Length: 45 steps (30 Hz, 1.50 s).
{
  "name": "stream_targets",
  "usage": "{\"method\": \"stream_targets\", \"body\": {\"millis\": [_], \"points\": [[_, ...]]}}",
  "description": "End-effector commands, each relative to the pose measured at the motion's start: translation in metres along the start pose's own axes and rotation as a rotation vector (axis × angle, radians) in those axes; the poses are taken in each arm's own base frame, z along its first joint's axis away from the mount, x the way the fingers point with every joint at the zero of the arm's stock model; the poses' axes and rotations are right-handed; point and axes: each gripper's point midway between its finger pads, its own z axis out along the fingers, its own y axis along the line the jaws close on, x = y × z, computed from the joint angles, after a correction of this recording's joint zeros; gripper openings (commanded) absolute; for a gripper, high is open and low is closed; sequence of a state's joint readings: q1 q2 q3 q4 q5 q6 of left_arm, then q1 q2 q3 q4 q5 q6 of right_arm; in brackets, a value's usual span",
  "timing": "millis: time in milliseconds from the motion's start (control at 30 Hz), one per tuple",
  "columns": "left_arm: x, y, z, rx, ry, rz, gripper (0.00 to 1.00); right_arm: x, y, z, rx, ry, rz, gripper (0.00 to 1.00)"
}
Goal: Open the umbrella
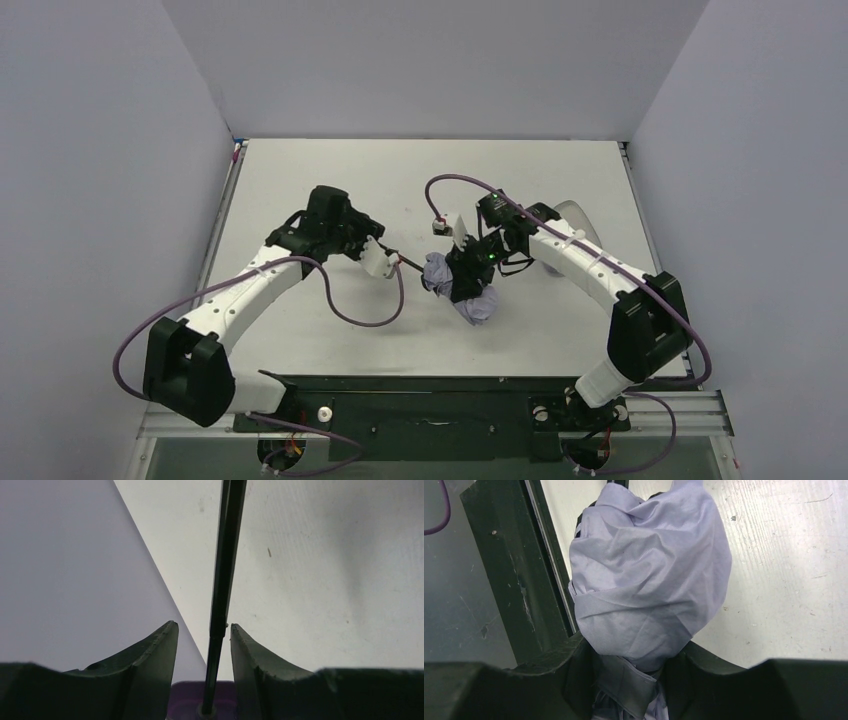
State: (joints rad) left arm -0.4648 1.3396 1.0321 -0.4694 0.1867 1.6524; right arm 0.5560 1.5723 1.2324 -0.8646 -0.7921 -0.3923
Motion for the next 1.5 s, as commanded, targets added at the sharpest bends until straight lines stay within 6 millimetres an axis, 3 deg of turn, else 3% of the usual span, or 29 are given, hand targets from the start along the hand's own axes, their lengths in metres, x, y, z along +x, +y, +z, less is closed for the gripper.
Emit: {"method": "stream_targets", "body": {"millis": [0,533,667,767,967,1100,1200,1333,1467], "points": [[0.056,0.022,-0.012,-0.086,0.153,0.063,0.40,0.007,0.022,-0.013,-0.046,0.000,-0.099,0.00],[0.182,0.043,-0.046,-0.157,0.374,0.076,0.36,0.043,0.015,-0.018,-0.005,0.087,-0.070,0.00],[0.210,0.050,-0.053,-0.169,0.424,0.088,0.36,0.056,0.012,-0.019,-0.006,0.126,-0.035,0.00],[0.242,0.047,-0.066,-0.168,0.483,0.088,0.35,0.072,0.013,-0.022,-0.030,0.183,-0.016,0.00],[0.265,0.059,-0.070,-0.186,0.505,0.106,0.35,0.098,0.021,-0.028,-0.108,0.293,-0.001,0.00],[0.252,0.070,-0.062,-0.200,0.457,0.141,0.35,0.096,0.022,-0.029,-0.119,0.283,-0.009,0.00],[0.231,0.080,-0.053,-0.220,0.396,0.153,0.44,0.080,0.023,-0.030,-0.124,0.232,-0.011,0.00],[0.168,0.098,-0.038,-0.244,0.193,0.142,0.64,0.048,0.020,-0.031,-0.115,0.112,0.022,0.00],[0.099,0.094,-0.035,-0.219,-0.042,0.138,0.79,0.011,0.019,-0.033,-0.119,-0.007,0.045,0.00]]}}
